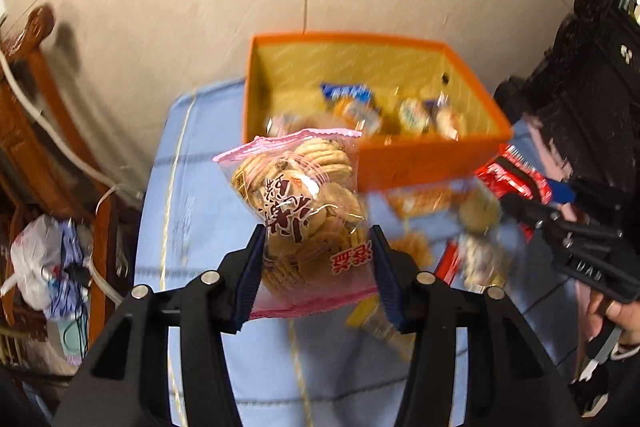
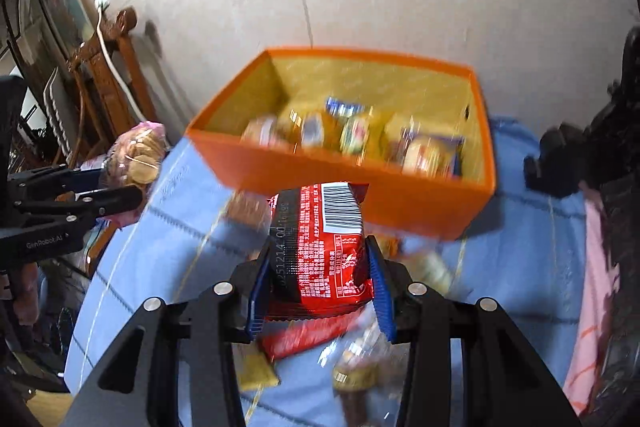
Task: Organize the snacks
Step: 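Carry both packs over the orange box and open both tools inside, then withdraw both open tools back over the remaining snacks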
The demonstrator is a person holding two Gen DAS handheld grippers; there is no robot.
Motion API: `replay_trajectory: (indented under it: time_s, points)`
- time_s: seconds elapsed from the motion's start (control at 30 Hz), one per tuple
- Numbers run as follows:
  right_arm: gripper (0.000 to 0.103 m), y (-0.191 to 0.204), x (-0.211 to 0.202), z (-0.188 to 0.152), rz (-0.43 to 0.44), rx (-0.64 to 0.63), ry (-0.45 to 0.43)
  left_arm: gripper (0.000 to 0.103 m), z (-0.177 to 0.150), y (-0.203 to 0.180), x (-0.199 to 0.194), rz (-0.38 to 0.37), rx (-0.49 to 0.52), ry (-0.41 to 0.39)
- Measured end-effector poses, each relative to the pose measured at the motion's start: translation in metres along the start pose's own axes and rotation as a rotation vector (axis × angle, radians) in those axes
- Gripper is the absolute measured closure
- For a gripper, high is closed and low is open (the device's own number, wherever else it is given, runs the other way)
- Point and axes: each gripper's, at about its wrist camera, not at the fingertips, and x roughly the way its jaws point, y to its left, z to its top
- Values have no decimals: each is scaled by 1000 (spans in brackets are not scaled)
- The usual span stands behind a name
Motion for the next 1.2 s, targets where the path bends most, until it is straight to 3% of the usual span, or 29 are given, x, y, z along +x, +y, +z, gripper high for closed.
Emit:
replay_trajectory:
  time_s: [0.3, 0.6, 0.73, 0.87, 1.2]
  points:
    - [59, -37, 32, 61, -58, 48, -17, 53, 70, -22, 37, 5, 24, -23]
    - [59, -53, 71, 78, -87, 96, 8, 53, 89, -31, 80, 31, 23, 7]
    - [46, -57, 79, 76, -108, 114, 11, 51, 92, -32, 91, 48, 17, 16]
    - [41, -56, 75, 74, -114, 114, 0, 10, 94, -34, 90, 95, 21, -11]
    - [36, -74, 34, 44, -92, 174, -33, 7, 81, -28, 70, 59, 0, -15]
